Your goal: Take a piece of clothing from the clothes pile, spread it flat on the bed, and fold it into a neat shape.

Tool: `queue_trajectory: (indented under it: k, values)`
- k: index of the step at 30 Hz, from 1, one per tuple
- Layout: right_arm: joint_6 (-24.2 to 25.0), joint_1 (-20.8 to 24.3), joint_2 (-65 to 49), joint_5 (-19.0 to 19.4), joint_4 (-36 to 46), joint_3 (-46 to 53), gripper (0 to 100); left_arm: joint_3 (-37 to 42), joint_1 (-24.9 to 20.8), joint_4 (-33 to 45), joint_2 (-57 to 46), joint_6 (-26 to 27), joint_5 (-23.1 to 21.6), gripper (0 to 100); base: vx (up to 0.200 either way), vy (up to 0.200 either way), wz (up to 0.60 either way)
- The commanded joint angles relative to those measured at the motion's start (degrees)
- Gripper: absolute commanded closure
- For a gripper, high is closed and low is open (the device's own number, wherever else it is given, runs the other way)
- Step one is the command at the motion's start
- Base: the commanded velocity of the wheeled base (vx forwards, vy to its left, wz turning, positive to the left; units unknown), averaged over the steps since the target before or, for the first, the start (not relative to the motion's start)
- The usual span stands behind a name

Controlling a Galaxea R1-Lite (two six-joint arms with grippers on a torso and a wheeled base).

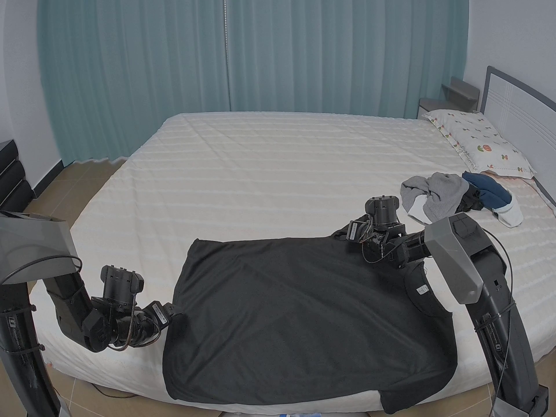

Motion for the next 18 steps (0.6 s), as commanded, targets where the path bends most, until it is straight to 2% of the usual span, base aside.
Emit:
queue_trajectory:
  k: [1, 3, 6, 10, 18]
  values:
    - [0.39, -0.01, 2.63, -1.09, -0.42, -3.62, 100, 0.07, 0.0, -0.03, 0.41, 0.0, 0.01, 0, 0.0, 0.0, 0.0]
    - [0.48, -0.01, 2.8, -1.09, -0.78, -3.62, 100, 0.07, 0.0, -0.03, 0.41, 0.0, 0.01, 0, 0.0, 0.0, 0.0]
    - [0.21, 0.08, 2.72, -1.09, -6.66, -3.62, 100, 0.07, 0.0, -0.03, 0.41, 0.0, 0.01, 0, 0.0, 0.0, 0.0]
    - [-0.05, 0.35, 2.45, -1.0, -10.0, -3.62, 100, 0.07, 0.0, -0.03, 0.41, -0.09, 0.01, 0, 0.0, 0.0, 0.0]
    - [-1.46, -0.01, 1.84, -0.73, -13.43, -3.62, 100, 0.07, 0.0, -0.03, 0.41, -0.09, 0.01, 0, 0.0, 0.0, 0.0]
